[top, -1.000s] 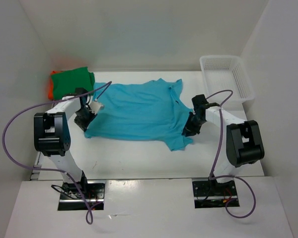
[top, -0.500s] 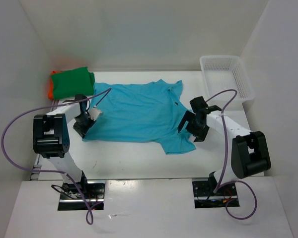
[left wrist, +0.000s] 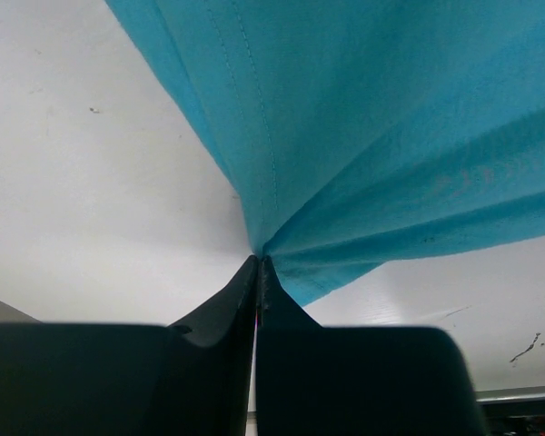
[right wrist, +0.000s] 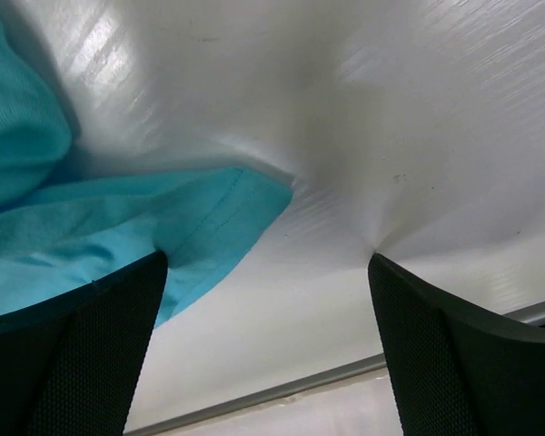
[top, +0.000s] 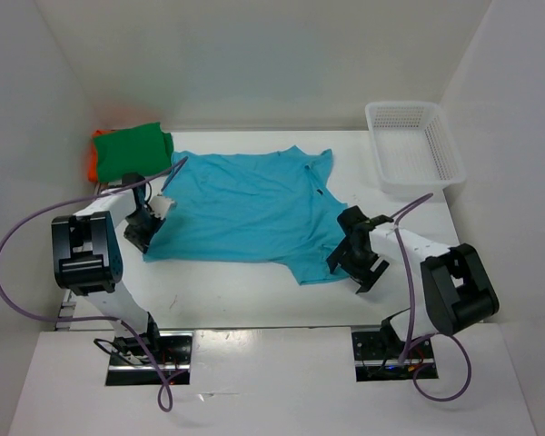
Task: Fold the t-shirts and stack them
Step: Flatten out the tshirt
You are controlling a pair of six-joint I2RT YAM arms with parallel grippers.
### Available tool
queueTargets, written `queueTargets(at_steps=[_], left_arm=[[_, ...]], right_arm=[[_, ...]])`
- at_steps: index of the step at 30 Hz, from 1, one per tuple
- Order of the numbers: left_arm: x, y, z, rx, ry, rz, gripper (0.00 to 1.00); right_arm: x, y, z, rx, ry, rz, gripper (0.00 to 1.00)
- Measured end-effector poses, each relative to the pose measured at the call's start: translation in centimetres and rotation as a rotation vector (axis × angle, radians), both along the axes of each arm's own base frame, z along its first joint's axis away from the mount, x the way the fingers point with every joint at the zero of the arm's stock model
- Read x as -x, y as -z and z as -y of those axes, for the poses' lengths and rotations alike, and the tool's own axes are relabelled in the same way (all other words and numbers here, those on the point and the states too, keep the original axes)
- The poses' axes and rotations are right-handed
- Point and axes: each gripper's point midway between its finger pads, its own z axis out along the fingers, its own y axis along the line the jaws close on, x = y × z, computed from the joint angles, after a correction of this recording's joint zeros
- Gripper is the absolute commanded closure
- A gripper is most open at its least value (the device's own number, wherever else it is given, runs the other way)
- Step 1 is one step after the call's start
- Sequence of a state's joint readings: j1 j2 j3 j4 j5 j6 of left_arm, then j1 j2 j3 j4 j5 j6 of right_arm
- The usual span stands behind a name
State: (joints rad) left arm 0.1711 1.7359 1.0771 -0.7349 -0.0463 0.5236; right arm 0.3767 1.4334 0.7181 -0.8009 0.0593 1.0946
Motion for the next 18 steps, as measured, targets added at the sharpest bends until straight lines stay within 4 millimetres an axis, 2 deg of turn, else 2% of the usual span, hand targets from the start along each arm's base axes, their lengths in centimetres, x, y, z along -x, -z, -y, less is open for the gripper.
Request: queueTargets(at_steps=[8, 10, 13, 18], left_arm=[[0.4, 0.4, -0.2, 0.006, -0.01, -0.018, 1.0], [0.5, 0.5, -0.1, 0.008, -0.01, -0.023, 1.0], [0.9, 0.7, 0.0, 0.009, -0.011, -0.035, 1.0], [1.0, 0.7, -0.1, 0.004, -0.013, -0.039, 1.0]], right_arm=[[-1.1, -1.0, 0.3, 0.036, 0.027, 0.084, 0.15], [-1.6, -1.2, 0.3, 0.035, 0.03, 0.11, 0.2], [-2.1, -0.6, 0.1, 0.036, 0.027, 0.11, 0.26], [-2.5, 0.1, 0.0, 0.051, 0.01, 0.067, 0.3]])
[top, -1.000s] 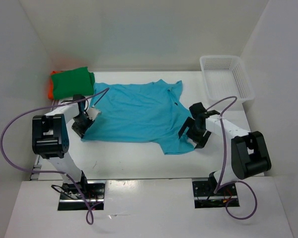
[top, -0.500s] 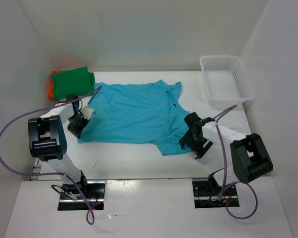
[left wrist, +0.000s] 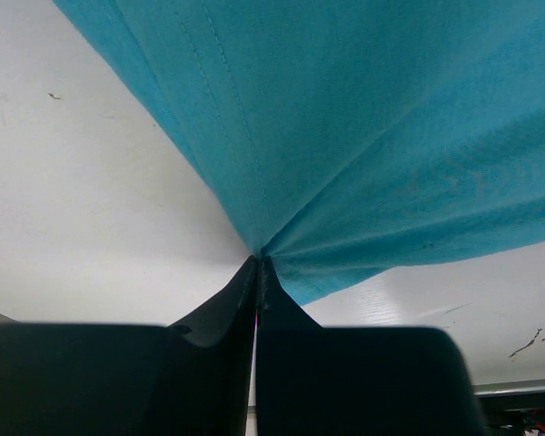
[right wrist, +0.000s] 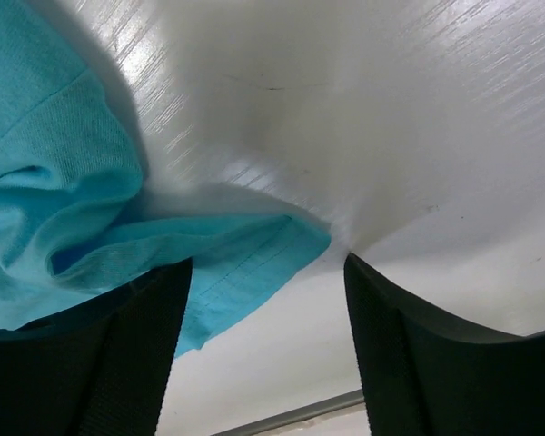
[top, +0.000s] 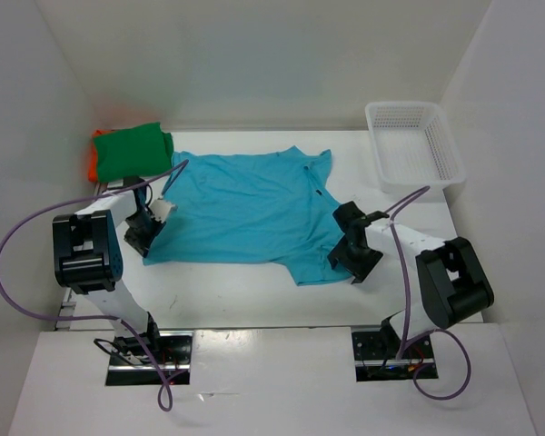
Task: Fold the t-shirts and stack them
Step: Flatten out the tshirt
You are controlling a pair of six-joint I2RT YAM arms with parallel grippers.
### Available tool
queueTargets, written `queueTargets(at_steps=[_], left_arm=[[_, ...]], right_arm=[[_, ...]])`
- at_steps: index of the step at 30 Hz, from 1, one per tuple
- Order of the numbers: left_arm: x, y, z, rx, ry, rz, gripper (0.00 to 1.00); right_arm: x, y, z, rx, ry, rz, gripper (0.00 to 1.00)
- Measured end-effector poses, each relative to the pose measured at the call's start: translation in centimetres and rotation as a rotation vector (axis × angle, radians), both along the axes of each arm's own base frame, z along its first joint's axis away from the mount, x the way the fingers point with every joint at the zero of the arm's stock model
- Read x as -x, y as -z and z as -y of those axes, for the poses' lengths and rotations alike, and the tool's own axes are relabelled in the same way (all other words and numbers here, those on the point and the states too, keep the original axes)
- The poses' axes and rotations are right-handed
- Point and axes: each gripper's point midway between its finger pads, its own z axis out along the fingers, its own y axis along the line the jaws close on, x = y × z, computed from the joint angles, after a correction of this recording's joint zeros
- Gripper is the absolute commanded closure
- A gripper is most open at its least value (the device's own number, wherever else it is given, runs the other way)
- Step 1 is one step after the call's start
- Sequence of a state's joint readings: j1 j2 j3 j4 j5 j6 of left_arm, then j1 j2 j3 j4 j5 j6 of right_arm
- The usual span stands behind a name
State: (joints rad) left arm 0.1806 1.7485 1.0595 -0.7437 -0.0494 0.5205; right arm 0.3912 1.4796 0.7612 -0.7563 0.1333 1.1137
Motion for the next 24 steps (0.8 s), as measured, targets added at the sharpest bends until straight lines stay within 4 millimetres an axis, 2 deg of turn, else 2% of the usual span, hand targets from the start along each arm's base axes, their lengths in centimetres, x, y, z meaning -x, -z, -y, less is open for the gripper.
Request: queueTargets(at_steps=[3, 4, 5, 13, 15, 17, 18, 19, 20, 22, 23, 24], left_arm=[[0.1, 0.0, 0.0, -0.003, 0.0, -0.005, 1.0], [0.2, 0.0, -0.1, -0.004, 0.0, -0.007, 1.0], [0.3, 0.0, -0.1, -0.004, 0.0, -0.01, 1.0], [1.0, 0.0, 0.2, 0.009, 0.001, -0.035, 1.0], [1.4, -0.1, 0.6, 0.032, 0.003, -0.05, 1.0], [1.2, -1.0, 1.1, 0.071, 0.01, -0.062, 1.0], [0.3, -1.9, 1.2, 0.087, 0.016, -0.055, 1.0], [-1.5, -3.2, 1.3, 0.103, 0.022, -0.027, 1.0], [-4.2, -5.0, 1.2, 0.113, 0.029, 0.027, 1.0], [-12.0, -10.4, 0.8, 0.119, 0.027, 0.218, 1.0], [-16.2, -14.1, 0.5, 0.114, 0.034, 0.362, 1.0], [-19.7, -18.6, 0.3, 0.107, 0.039, 0.509, 1.0]], right_arm=[[-0.1, 0.0, 0.4, -0.006, -0.001, -0.007, 0.68], [-0.2, 0.0, 0.6, -0.009, 0.003, -0.007, 0.9], [-0.3, 0.0, 0.7, -0.011, 0.005, -0.005, 1.0], [-0.5, -0.4, 0.7, -0.032, -0.005, 0.021, 1.0], [-0.6, -1.4, 0.5, -0.047, -0.009, 0.059, 1.0], [-2.0, -3.4, 0.4, -0.063, -0.026, 0.12, 1.0], [-3.5, -5.3, 0.5, -0.066, -0.034, 0.147, 1.0], [-6.4, -7.5, 0.5, -0.071, -0.043, 0.204, 1.0], [-10.5, -10.6, 0.7, -0.071, -0.051, 0.288, 1.0], [-18.7, -17.2, 1.4, -0.045, -0.071, 0.463, 1.0], [-22.7, -20.5, 1.8, -0.013, -0.089, 0.553, 1.0], [-25.8, -23.7, 2.2, 0.017, -0.1, 0.632, 1.0]])
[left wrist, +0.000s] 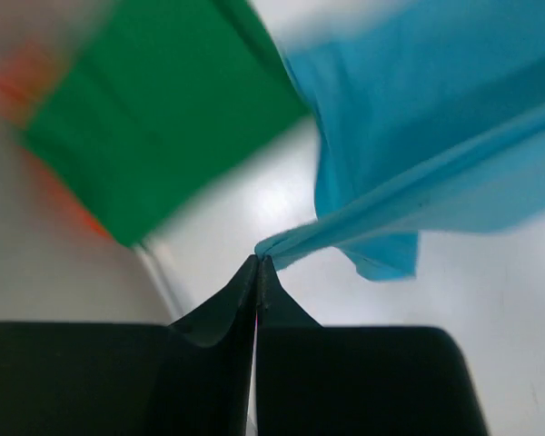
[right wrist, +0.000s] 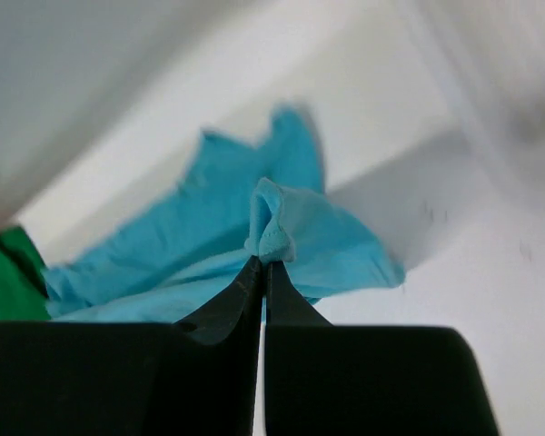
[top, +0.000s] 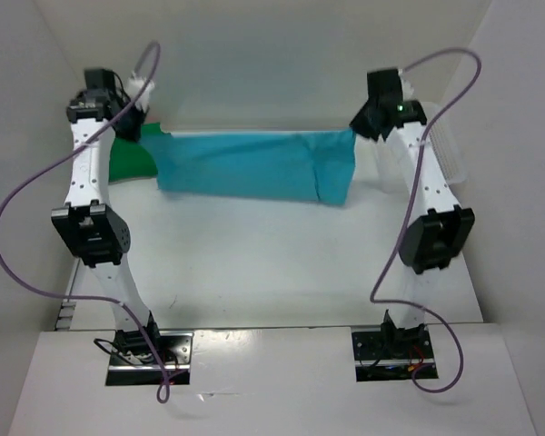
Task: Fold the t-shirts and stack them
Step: Flatten out the tshirt
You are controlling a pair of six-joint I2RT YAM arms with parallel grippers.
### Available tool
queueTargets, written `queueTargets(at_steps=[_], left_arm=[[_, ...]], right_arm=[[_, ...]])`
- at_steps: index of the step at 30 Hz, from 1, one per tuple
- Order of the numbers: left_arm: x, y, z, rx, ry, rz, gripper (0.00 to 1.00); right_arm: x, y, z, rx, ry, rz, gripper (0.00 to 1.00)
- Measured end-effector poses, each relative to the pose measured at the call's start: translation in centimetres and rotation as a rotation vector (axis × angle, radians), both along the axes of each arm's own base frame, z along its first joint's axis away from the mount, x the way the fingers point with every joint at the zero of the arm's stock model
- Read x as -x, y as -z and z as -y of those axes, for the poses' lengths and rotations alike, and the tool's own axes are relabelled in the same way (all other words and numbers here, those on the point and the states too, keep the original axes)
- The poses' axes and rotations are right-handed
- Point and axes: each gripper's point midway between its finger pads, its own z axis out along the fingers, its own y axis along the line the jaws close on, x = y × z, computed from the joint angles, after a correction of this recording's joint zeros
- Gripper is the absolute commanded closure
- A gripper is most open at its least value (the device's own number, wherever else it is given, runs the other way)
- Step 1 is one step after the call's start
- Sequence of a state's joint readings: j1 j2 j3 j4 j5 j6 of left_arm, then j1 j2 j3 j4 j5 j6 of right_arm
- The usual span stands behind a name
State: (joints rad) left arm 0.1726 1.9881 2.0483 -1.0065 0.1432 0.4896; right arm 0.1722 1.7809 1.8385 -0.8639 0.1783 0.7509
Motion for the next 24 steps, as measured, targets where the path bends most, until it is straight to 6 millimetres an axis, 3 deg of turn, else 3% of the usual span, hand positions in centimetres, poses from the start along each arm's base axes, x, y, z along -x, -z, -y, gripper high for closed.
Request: queueTargets(at_steps=[2, 4, 5, 7, 9, 12, 14, 16, 19, 21, 24], left_arm=[[-4.1, -10.1, 0.2, -0.012, 0.003, 0.308, 1.0], [-3.6, -17.7, 0.9, -0.023, 0.015, 0.5, 1.0], [-2.7, -20.4, 1.4, -0.024, 0.021, 0.559, 1.0], [-0.8, -22.9, 2.4, -0.02, 0.04, 0.61, 1.0], [0.7, -22.9, 3.1, -0.011, 0.057, 0.598, 1.0], [2.3, -17.1, 3.1, -0.009, 0.061, 0.448, 1.0], [3.2, -11.3, 2.8, -0.012, 0.054, 0.297, 1.0], [4.9, -4.9, 2.5, -0.019, 0.054, 0.133, 1.0], [9.5, 3.8, 2.3, -0.037, 0.071, -0.122, 1.0], [12.8, 7.5, 2.3, -0.05, 0.085, -0.253, 1.0], [17.3, 11.3, 2.2, -0.072, 0.109, -0.405, 1.0]], right_arm=[[-4.4, -5.9, 0.7, 0.069, -0.005, 0.123, 1.0], [-6.0, -10.9, 0.9, 0.087, -0.02, 0.231, 1.0], [-6.0, -13.8, 0.8, 0.093, -0.03, 0.304, 1.0], [-4.0, -17.4, 0.8, 0.116, -0.026, 0.376, 1.0], [-0.6, -19.8, 0.3, 0.143, -0.028, 0.397, 1.0], [4.3, -19.3, -1.3, 0.169, -0.066, 0.348, 1.0], [7.4, -15.6, -2.0, 0.183, -0.113, 0.254, 1.0], [9.6, -10.0, -1.9, 0.177, -0.138, 0.161, 1.0], [14.3, 1.3, -1.5, 0.153, -0.174, -0.084, 1.0], [16.9, 7.2, -1.8, 0.127, -0.187, -0.227, 1.0], [20.7, 13.3, -2.6, 0.074, -0.209, -0.381, 1.0]])
